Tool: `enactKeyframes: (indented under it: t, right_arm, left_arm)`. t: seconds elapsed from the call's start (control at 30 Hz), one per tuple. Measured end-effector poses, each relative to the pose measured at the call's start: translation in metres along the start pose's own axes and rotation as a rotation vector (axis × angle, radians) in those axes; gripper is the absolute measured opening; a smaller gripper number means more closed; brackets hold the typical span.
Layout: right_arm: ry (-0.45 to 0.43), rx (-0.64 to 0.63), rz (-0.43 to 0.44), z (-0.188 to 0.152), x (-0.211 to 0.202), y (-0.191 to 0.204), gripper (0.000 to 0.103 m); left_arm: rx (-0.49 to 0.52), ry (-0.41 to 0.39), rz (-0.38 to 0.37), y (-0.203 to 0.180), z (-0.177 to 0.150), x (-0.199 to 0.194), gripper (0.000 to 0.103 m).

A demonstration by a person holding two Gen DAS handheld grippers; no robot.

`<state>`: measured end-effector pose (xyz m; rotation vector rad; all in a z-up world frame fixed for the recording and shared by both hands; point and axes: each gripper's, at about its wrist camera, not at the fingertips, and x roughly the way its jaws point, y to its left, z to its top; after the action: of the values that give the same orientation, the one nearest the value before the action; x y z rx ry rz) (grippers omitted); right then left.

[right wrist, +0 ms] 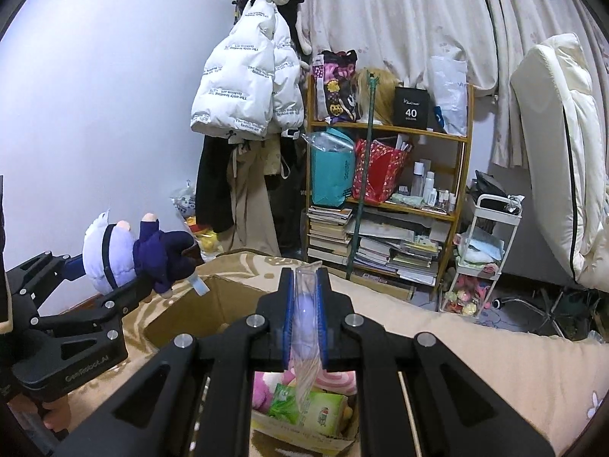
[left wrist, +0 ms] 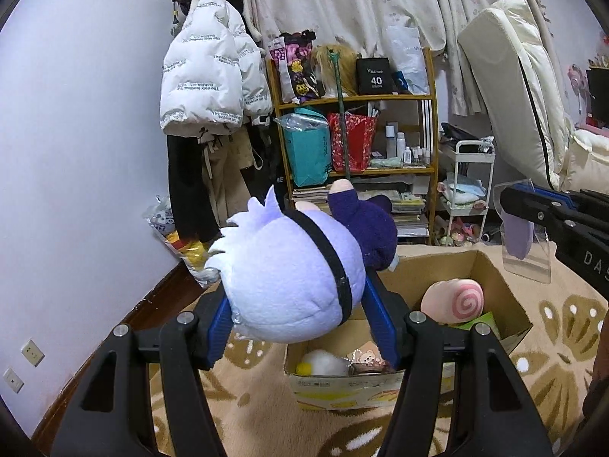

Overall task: Organize soft objects
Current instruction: 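Open both grippers to drop the doll and the bag into the box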

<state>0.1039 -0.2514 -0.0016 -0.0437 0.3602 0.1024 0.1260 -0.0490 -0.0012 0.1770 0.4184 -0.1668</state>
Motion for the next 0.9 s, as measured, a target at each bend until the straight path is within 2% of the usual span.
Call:
enactKeyframes:
  t: [0.2,0.4,0.57,0.73,0.83,0.9]
  right_arm:
    - [0.028,0.010,-0.003,-0.012,0.018,-0.002,0.011]
    - [0.070,0.072,0.037,-0.028,0.037,-0.009,0.012]
    - [0.112,0.076,0.063,-0.039,0.045,-0.009,0.014]
    - [0.132,0.111,0.104,-0.045,0.047,-0.012,0.014]
    - [0.138,0.096,0.095,-0.046,0.046,-0.010,0.014]
    - [0.142,0.096,0.093,-0.047,0.044,-0.009,0.015]
  left_arm:
    - [0.037,0.020,-0.023,-0.010,-0.012,0.016,0.062]
    - [0.067,0.057,-0.042,-0.021,-0.025,0.029,0.062]
    - [0.088,0.088,-0.039,-0.026,-0.032,0.037,0.065]
    - [0.094,0.094,-0.024,-0.026,-0.034,0.037,0.076]
    - [0.074,0.090,-0.019,-0.021,-0.033,0.034,0.084]
    - [0.062,0.092,-0.018,-0.018,-0.033,0.031,0.085]
